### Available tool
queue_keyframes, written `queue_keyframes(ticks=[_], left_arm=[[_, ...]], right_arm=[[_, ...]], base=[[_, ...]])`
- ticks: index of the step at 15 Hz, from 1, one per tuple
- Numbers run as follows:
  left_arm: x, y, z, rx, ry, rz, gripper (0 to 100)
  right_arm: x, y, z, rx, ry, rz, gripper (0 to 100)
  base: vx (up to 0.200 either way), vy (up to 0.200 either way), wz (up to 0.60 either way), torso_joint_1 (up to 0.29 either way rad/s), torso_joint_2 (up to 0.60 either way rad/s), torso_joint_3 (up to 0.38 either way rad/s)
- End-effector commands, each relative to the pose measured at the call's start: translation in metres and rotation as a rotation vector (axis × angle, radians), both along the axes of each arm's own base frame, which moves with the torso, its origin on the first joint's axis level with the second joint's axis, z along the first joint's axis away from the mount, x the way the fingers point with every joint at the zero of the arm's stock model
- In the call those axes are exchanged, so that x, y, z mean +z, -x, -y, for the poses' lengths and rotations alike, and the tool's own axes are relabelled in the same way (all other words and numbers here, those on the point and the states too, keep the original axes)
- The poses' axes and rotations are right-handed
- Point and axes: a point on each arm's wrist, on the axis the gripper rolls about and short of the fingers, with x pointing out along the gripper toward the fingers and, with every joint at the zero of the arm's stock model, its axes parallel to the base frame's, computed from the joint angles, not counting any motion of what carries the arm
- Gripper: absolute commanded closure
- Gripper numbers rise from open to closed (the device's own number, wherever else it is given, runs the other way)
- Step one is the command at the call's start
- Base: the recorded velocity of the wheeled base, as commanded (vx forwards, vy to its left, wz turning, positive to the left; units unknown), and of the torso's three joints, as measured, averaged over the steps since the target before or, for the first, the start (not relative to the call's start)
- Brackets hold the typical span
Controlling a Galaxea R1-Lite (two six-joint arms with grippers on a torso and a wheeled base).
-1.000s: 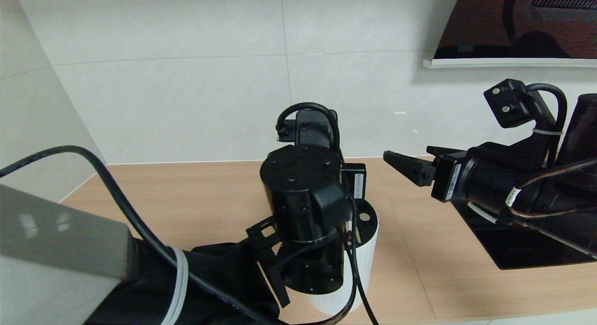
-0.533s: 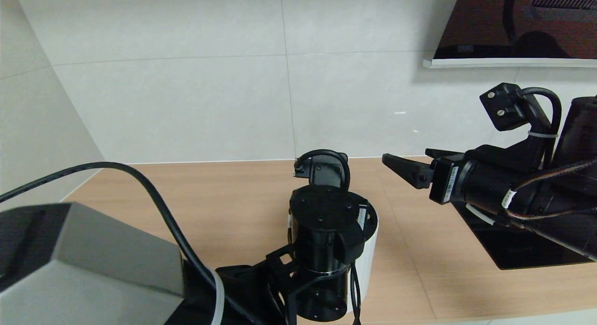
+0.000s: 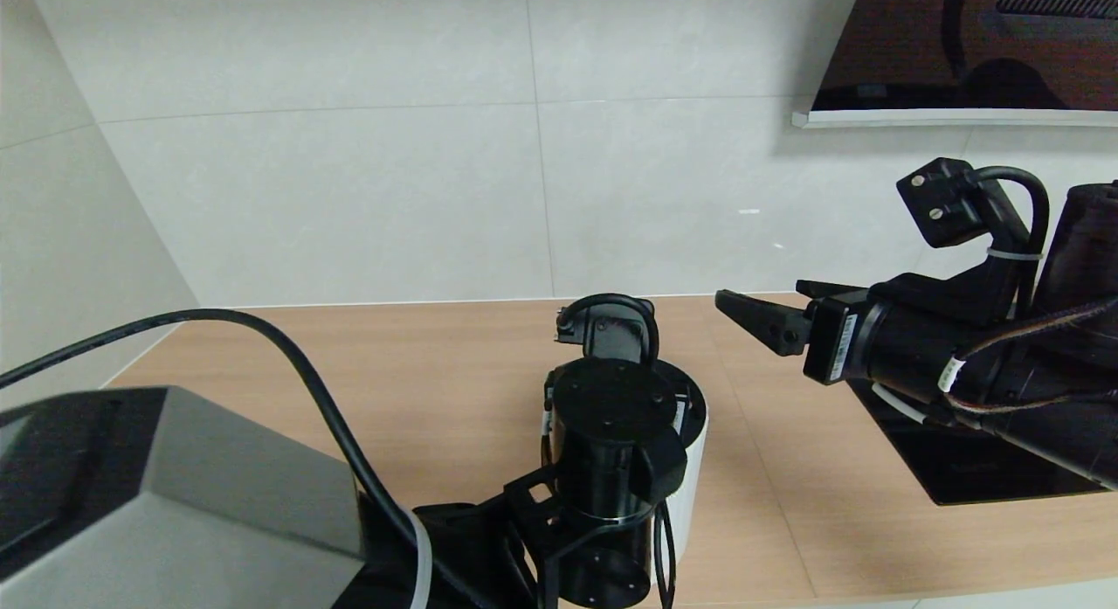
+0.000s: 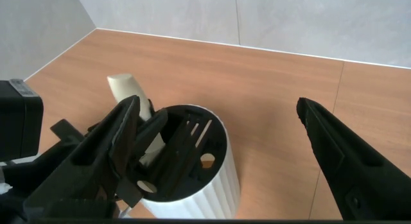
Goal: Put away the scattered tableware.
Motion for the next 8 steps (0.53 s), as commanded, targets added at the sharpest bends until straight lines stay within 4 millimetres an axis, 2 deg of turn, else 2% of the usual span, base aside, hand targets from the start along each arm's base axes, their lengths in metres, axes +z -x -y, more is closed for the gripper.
queue_keyframes(ticks=[1,3,4,8], left_arm=[[0.0006,0.0001,-0.0003,0.001,0.002,0.001,100],[-0.0005,0.0004,-0.0008,0.001,-0.002,-0.002,100],[0.0008,0.0007,-0.0012,0.001,0.002,0.001,0],[0.0048,0.001,-0.0027,0.002,0.011,0.007,0]], right_arm=[[-0.0007,-0.0005,-0.0004,0.0,0.001,-0.002,0],[-0.0003,-0.0002,-0.0002,0.0,0.0,-0.001,0],[-0.0003,-0.0002,-0.0002,0.0,0.0,-0.001,0],[-0.0007,-0.0005,-0.0004,0.0,0.001,-0.002,0]], base=[[0.0,0.0,0.0,0.0,0.0,0.0],[0.0,0.0,0.0,0.0,0.0,0.0],[0.0,0.0,0.0,0.0,0.0,0.0],[0.0,0.0,0.0,0.0,0.0,0.0]])
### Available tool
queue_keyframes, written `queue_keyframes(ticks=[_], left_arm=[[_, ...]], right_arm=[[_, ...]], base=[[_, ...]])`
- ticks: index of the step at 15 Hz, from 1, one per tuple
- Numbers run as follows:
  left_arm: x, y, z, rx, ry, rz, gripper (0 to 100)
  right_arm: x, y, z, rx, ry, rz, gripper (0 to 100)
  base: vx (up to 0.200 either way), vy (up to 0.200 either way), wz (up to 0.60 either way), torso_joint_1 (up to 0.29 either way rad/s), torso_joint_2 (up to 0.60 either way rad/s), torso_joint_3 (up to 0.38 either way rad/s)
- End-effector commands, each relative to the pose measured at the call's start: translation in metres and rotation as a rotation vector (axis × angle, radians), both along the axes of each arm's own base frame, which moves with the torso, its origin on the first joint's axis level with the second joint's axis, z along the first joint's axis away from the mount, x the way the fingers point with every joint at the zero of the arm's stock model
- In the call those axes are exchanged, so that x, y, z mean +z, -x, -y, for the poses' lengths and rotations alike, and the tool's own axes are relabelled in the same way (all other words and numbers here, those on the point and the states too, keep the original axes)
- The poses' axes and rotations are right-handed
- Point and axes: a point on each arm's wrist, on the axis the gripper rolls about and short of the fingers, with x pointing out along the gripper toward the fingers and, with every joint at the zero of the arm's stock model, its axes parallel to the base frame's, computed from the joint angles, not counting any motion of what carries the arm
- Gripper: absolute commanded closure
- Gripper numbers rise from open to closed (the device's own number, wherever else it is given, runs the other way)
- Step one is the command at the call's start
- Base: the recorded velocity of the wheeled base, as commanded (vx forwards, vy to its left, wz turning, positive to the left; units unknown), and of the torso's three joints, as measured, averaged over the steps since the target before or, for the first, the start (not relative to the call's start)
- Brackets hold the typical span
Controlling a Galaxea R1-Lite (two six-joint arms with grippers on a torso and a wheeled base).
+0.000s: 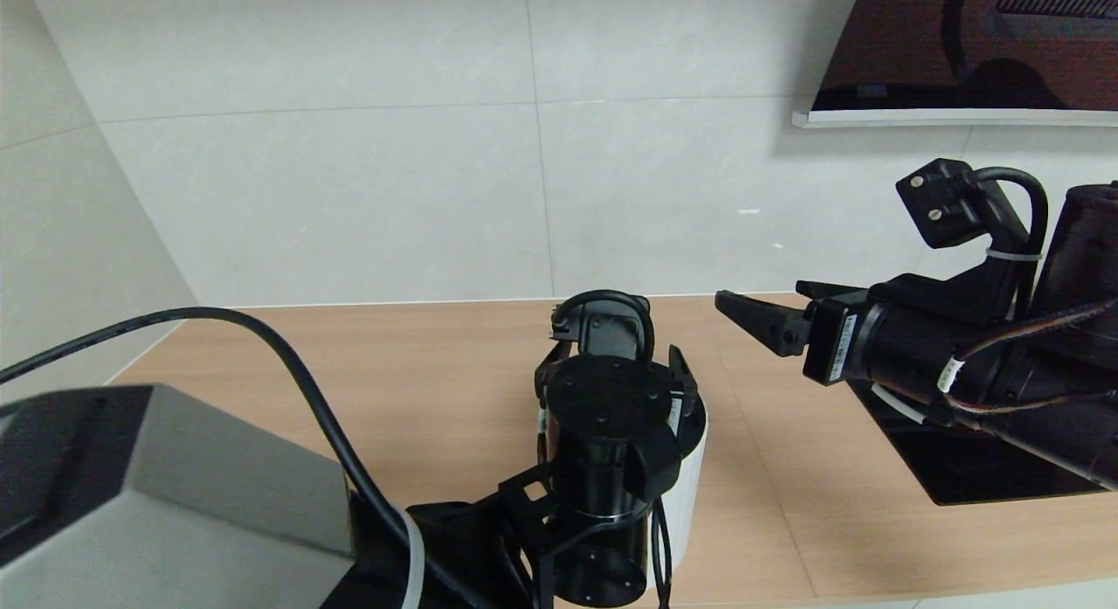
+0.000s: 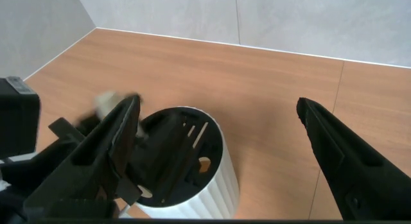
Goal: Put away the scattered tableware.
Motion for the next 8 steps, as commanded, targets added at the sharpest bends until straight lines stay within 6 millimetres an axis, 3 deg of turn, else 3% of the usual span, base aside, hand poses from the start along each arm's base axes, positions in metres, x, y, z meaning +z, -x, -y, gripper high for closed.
queue_keyframes(ticks=[1,5,8], left_arm=[[0.002,0.0,-0.001,0.001,0.005,0.003,0],[0.012,0.005,-0.007,0.0,0.025,0.014,0],[0.058,0.02,-0.031,-0.025,0.155,0.077,0]], right_arm=[[0.0,0.0,0.0,0.001,0.0,0.0,0],[0.001,0.001,0.001,0.001,-0.002,0.003,0],[0.002,0.0,0.006,-0.016,-0.007,0.009,0]], base=[[0.0,0.0,0.0,0.0,0.0,0.0],[0.0,0.0,0.0,0.0,0.0,0.0],[0.0,0.0,0.0,0.0,0.0,0.0]])
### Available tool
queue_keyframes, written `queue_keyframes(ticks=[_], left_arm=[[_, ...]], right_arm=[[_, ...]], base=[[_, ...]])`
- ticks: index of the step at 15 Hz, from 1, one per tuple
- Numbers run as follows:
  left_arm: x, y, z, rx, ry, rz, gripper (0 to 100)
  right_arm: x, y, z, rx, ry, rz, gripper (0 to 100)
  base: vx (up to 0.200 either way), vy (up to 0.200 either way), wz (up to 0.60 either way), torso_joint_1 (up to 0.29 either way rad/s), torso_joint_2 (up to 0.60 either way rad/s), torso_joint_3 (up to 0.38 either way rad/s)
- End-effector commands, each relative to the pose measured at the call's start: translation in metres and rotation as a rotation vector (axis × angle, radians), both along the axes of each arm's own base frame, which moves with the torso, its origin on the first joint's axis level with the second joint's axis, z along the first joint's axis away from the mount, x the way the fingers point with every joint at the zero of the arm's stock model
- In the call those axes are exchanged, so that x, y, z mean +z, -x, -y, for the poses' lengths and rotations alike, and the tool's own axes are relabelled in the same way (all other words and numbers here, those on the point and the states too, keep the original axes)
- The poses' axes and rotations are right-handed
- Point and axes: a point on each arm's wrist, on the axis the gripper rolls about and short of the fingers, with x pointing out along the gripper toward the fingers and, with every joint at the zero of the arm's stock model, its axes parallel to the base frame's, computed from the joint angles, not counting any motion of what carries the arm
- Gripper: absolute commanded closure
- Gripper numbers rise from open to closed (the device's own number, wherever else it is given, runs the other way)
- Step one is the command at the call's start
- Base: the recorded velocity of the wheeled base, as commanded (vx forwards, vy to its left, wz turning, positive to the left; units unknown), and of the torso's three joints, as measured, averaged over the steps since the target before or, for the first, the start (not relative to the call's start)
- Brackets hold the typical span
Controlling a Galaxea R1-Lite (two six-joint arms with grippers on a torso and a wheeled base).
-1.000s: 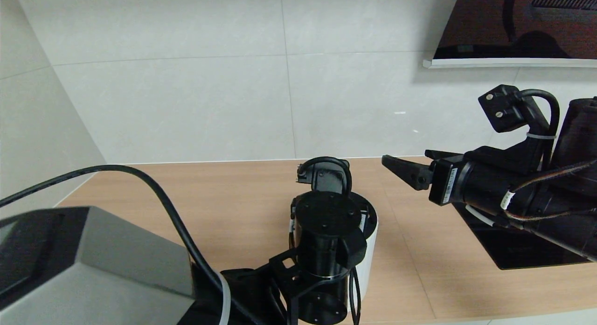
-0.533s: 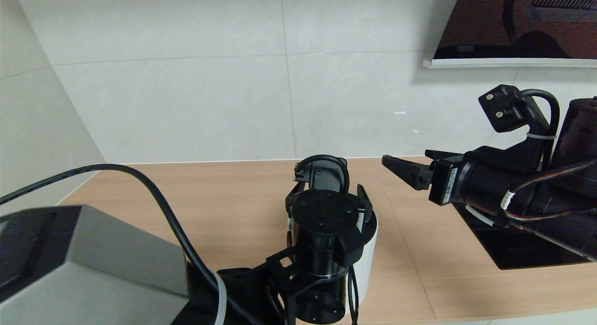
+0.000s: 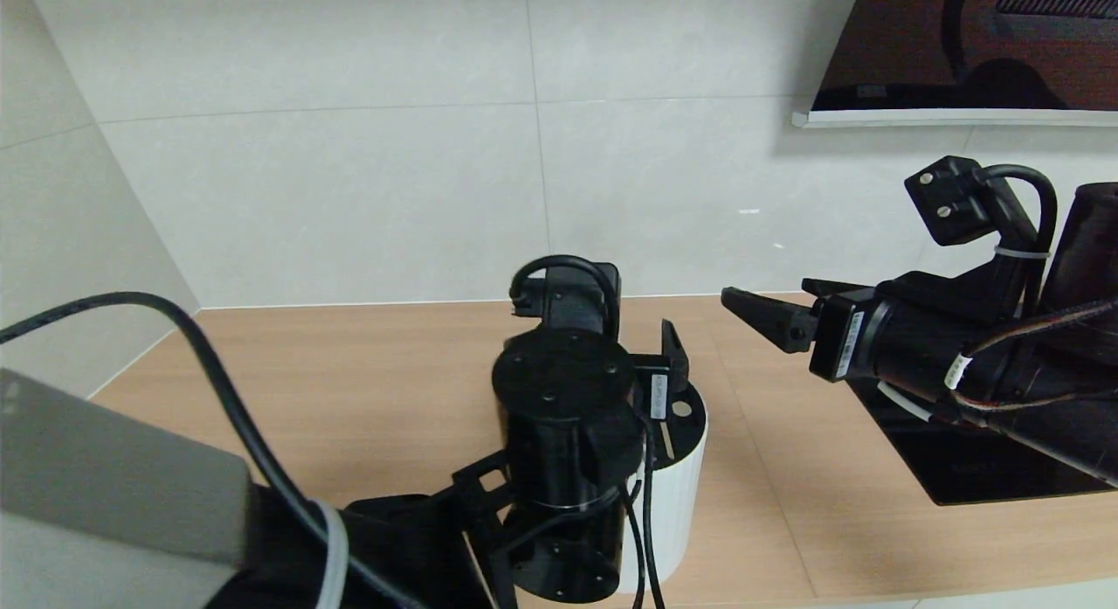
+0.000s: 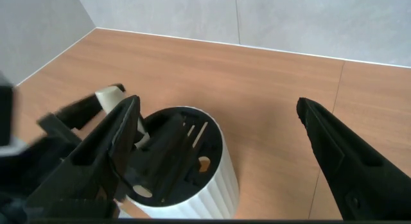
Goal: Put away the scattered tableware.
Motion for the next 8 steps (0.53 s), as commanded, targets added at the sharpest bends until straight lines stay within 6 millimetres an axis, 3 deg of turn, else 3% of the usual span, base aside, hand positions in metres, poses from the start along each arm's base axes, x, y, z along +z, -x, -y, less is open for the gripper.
queue_keyframes(ticks=[1,5,7,8], left_arm=[[0.046,0.016,-0.026,-0.028,0.114,0.07,0],[0.093,0.045,-0.08,-0.178,0.197,0.157,0],[0.118,0.066,-0.11,-0.259,0.221,0.196,0],[0.118,0.066,-0.11,-0.259,0.221,0.196,0]], right_arm=[[0.002,0.001,0.002,-0.004,-0.003,0.006,0],[0.007,0.012,0.015,-0.017,0.028,0.058,0],[0.019,0.021,0.027,-0.037,0.004,0.106,0],[0.019,0.021,0.027,-0.037,0.004,0.106,0]], base=[[0.0,0.0,0.0,0.0,0.0,0.0],[0.0,0.0,0.0,0.0,0.0,0.0],[0.0,0.0,0.0,0.0,0.0,0.0],[0.0,0.0,0.0,0.0,0.0,0.0]])
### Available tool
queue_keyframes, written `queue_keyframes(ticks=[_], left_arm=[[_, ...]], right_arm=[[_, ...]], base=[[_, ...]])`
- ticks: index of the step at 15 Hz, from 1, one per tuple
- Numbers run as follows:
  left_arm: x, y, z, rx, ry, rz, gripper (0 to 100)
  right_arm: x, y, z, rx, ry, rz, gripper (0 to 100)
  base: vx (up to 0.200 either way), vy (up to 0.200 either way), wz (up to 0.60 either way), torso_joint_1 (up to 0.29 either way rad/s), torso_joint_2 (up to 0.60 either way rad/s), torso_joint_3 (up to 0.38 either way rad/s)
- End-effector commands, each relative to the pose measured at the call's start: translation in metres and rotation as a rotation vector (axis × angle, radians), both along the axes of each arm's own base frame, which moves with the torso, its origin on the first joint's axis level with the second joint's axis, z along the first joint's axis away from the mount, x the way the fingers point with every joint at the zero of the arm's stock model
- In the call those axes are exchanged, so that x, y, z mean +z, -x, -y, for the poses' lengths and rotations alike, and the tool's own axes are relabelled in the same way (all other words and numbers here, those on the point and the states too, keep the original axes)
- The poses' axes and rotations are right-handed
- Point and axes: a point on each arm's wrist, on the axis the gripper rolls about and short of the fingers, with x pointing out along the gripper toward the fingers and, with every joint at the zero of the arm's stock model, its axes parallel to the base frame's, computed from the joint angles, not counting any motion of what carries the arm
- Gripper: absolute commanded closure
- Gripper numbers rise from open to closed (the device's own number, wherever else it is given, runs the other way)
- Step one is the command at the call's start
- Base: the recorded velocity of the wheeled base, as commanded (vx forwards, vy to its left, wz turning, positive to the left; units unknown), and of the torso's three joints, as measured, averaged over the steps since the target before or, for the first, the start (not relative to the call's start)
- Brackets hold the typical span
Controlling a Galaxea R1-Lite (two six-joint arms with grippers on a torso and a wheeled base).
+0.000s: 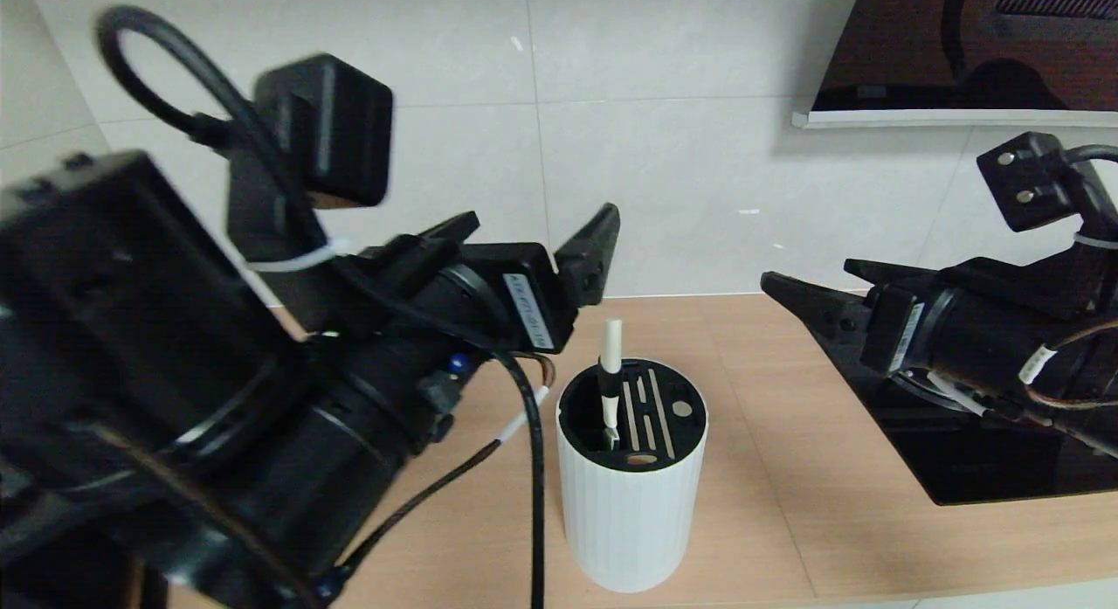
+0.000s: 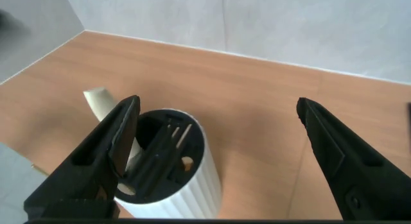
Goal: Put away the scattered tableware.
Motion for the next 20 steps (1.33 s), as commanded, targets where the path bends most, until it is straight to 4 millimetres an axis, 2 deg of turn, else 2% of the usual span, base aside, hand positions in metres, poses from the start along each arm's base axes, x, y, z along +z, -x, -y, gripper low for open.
queue_keyframes(ticks=[1,2,3,4,5,9,10,11,12,14,16,18,20], left_arm=[[0.031,0.022,-0.055,0.027,0.088,0.07,0],[0.032,0.019,-0.09,0.111,0.102,0.101,0],[0.031,0.024,-0.11,0.146,0.11,0.12,0],[0.03,0.029,-0.122,0.161,0.106,0.128,0],[0.025,0.044,-0.14,0.189,0.083,0.122,0],[-0.004,0.113,-0.192,0.215,-0.067,-0.037,0],[-0.008,0.123,-0.197,0.215,-0.08,-0.05,0],[-0.016,0.148,-0.21,0.199,-0.09,-0.054,0],[-0.021,0.162,-0.216,0.219,-0.083,-0.041,0],[-0.026,0.183,-0.224,0.273,-0.055,0.005,0],[-0.029,0.197,-0.227,0.322,-0.033,0.049,0],[-0.04,0.218,-0.229,0.388,-0.008,0.111,0],[-0.054,0.238,-0.228,0.4,-0.012,0.15,0]], right_arm=[[0.018,0.02,0.018,-0.019,-0.047,0.07,0],[0.016,0.037,0.039,-0.056,-0.056,0.094,0],[0.019,0.051,0.052,-0.075,-0.074,0.125,0],[0.017,0.059,0.06,-0.095,-0.08,0.137,0],[0.006,0.08,0.077,-0.126,-0.077,0.157,0],[-0.02,0.146,0.118,-0.209,-0.068,0.2,0],[-0.023,0.155,0.122,-0.225,-0.063,0.197,0],[-0.031,0.178,0.133,-0.286,-0.044,0.202,0],[-0.037,0.19,0.137,-0.321,-0.024,0.21,0],[-0.047,0.212,0.142,-0.378,-0.012,0.247,0],[-0.053,0.225,0.144,-0.41,0.012,0.282,0],[-0.064,0.239,0.143,-0.496,0.043,0.316,0],[-0.071,0.241,0.141,-0.529,0.047,0.296,0]], base=[[0.0,0.0,0.0,0.0,0.0,0.0],[0.0,0.0,0.0,0.0,0.0,0.0],[0.0,0.0,0.0,0.0,0.0,0.0],[0.0,0.0,0.0,0.0,0.0,0.0],[0.0,0.0,0.0,0.0,0.0,0.0],[0.0,0.0,0.0,0.0,0.0,0.0],[0.0,0.0,0.0,0.0,0.0,0.0],[0.0,0.0,0.0,0.0,0.0,0.0],[0.0,0.0,0.0,0.0,0.0,0.0],[0.0,0.0,0.0,0.0,0.0,0.0],[0.0,0.0,0.0,0.0,0.0,0.0],[0.0,0.0,0.0,0.0,0.0,0.0],[0.0,0.0,0.0,0.0,0.0,0.0]])
